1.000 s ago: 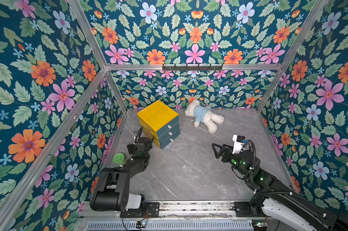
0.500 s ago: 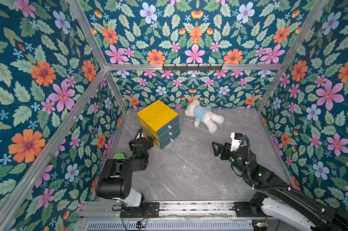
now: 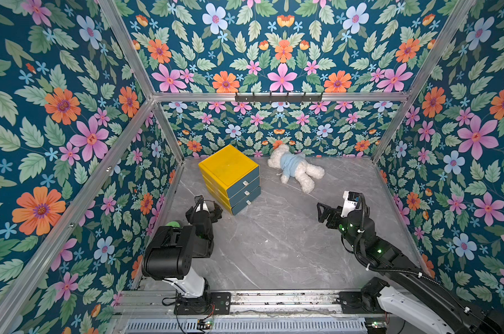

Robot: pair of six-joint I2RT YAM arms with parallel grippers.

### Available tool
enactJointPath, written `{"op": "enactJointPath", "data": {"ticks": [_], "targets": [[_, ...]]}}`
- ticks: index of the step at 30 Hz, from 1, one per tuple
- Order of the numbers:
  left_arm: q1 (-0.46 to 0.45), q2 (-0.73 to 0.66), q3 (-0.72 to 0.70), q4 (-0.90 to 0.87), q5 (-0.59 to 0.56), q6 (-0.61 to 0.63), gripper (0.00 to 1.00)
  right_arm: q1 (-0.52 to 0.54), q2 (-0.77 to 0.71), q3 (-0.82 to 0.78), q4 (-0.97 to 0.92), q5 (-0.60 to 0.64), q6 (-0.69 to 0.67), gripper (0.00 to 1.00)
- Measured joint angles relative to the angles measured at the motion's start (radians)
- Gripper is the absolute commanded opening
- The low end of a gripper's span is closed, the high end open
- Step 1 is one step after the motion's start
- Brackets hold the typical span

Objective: Place the fruit knives into the drawer by color
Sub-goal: Reset both arms

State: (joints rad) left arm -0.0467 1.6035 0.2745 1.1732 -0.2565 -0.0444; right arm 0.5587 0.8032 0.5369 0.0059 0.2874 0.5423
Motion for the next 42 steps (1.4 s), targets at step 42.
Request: {"op": "enactJointPath", "data": {"ticks": [42], "targets": [[0.000,0.000,0.000,0.016,-0.003,-0.002,0.99,-0.578,0.640,-0.260,0.906,-0.093,-0.428,0.99]]}}
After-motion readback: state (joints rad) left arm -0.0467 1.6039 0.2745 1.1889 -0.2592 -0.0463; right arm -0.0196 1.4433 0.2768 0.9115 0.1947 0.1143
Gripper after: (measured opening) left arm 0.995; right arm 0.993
